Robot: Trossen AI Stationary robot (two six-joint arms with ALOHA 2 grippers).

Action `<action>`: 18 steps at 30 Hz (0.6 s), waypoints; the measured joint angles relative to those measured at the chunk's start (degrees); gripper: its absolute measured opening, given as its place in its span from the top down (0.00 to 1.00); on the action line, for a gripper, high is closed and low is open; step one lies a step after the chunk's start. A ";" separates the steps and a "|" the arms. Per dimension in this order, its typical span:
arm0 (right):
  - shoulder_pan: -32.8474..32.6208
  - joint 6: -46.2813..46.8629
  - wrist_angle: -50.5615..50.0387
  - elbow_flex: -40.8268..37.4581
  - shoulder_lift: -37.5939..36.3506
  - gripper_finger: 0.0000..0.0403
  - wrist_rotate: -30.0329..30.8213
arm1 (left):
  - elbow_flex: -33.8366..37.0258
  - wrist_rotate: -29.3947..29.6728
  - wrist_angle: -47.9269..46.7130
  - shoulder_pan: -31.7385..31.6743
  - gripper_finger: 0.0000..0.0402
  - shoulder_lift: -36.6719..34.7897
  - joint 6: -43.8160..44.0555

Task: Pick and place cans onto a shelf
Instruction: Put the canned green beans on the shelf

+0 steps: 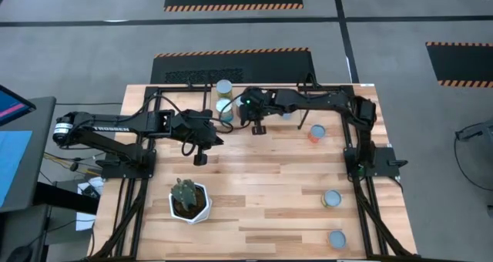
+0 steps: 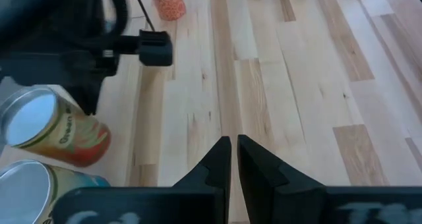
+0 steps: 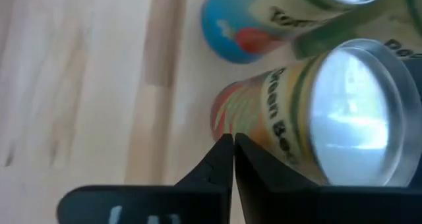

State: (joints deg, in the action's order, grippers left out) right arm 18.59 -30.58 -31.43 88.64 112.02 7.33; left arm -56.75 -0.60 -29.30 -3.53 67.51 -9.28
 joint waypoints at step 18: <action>2.14 0.03 3.97 0.00 -0.01 0.94 -3.01 | -0.02 0.00 0.02 0.00 0.95 0.02 -0.02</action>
State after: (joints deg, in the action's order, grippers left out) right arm 20.74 -30.55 -27.46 88.64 112.01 4.33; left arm -56.77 -0.60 -29.28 -3.53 67.53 -9.30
